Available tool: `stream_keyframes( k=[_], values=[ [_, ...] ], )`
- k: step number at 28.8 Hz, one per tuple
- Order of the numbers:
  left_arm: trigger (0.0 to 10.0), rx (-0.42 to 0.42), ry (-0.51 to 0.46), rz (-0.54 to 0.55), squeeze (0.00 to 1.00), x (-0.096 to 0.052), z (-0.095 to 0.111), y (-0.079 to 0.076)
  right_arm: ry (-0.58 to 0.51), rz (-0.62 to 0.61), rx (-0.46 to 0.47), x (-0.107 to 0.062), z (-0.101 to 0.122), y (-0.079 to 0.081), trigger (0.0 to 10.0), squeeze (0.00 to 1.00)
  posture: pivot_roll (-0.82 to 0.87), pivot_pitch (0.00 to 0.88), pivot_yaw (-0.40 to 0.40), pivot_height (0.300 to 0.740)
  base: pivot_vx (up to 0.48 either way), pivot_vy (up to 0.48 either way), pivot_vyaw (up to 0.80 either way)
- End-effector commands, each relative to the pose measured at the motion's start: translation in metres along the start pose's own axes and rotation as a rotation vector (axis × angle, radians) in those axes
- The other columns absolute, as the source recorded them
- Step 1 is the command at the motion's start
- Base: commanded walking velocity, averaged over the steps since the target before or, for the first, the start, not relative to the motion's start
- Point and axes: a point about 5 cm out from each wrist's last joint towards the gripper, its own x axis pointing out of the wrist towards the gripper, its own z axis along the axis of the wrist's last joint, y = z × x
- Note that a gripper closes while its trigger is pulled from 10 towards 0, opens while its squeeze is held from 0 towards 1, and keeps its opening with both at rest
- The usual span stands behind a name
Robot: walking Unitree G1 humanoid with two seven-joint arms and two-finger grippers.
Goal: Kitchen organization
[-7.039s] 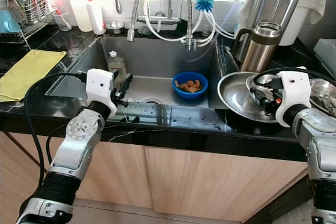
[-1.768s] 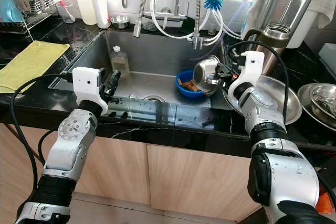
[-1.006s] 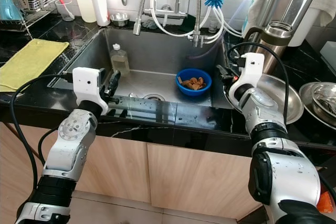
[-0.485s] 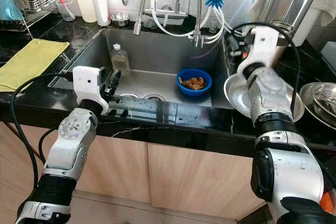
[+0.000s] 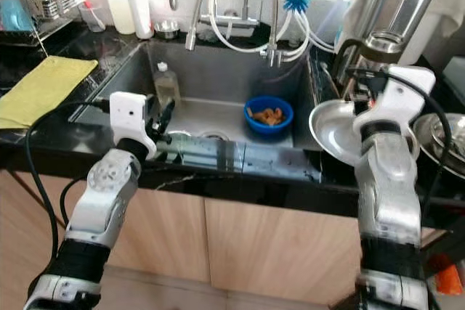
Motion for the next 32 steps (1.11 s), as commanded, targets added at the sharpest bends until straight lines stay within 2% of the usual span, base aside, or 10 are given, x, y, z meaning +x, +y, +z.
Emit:
stream_keyframes(
  k=[1,22,23,24,25,27,28,29,30,32],
  values=[
    [10.0,-0.006,-0.003,-0.011,0.00,0.002,0.000,0.000,-0.040,-0.050,0.018,-0.010,0.019,-0.010,10.0,0.00,-0.02,0.020,0.002,0.740,0.000,0.000,0.00],
    [10.0,0.001,0.003,-0.030,0.00,0.004,0.000,0.000,0.104,-0.213,0.012,-0.071,0.013,-0.038,10.0,0.00,-0.03,0.041,0.015,0.740,0.000,0.000,0.00],
    [10.0,0.000,0.003,-0.031,0.00,0.004,0.000,0.000,0.105,-0.214,0.019,-0.071,0.013,-0.038,10.0,0.32,-0.03,0.041,0.015,0.740,0.000,0.000,0.00],
    [10.0,0.000,0.003,-0.031,0.00,0.004,0.000,0.000,0.107,-0.215,0.030,-0.071,0.012,-0.038,10.0,0.32,-0.03,0.041,0.015,0.740,0.000,0.000,0.00],
    [10.0,0.000,0.003,-0.032,0.00,0.004,0.000,0.000,0.114,-0.225,0.049,-0.072,0.012,-0.039,10.0,0.85,-0.03,0.041,0.015,0.740,0.000,0.000,0.00],
    [10.0,0.000,0.003,-0.033,0.00,0.004,0.000,0.000,0.117,-0.229,0.055,-0.072,0.012,-0.039,10.0,0.85,-0.03,0.041,0.015,0.740,0.000,0.000,0.00],
    [10.0,-0.001,0.003,-0.034,0.00,0.004,0.000,-0.001,0.128,-0.233,0.070,-0.072,0.009,-0.039,10.0,1.00,-0.04,0.040,0.015,0.740,0.000,0.000,0.00],
    [10.0,-0.002,0.003,-0.035,0.00,0.004,0.000,-0.001,0.144,-0.227,0.105,-0.070,0.005,-0.039,10.0,1.00,-0.03,0.040,0.014,0.740,0.000,0.000,0.00],
    [10.0,-0.002,0.003,-0.036,0.00,0.004,0.000,-0.001,0.151,-0.217,0.124,-0.069,0.004,-0.037,10.0,0.02,-0.03,0.040,0.014,0.740,0.000,0.000,0.00],
    [10.0,-0.003,0.003,-0.037,0.00,0.005,0.000,-0.002,0.167,-0.145,0.153,-0.065,0.002,-0.029,10.0,0.00,-0.03,0.039,0.014,0.740,0.000,0.000,0.00]
  ],
)
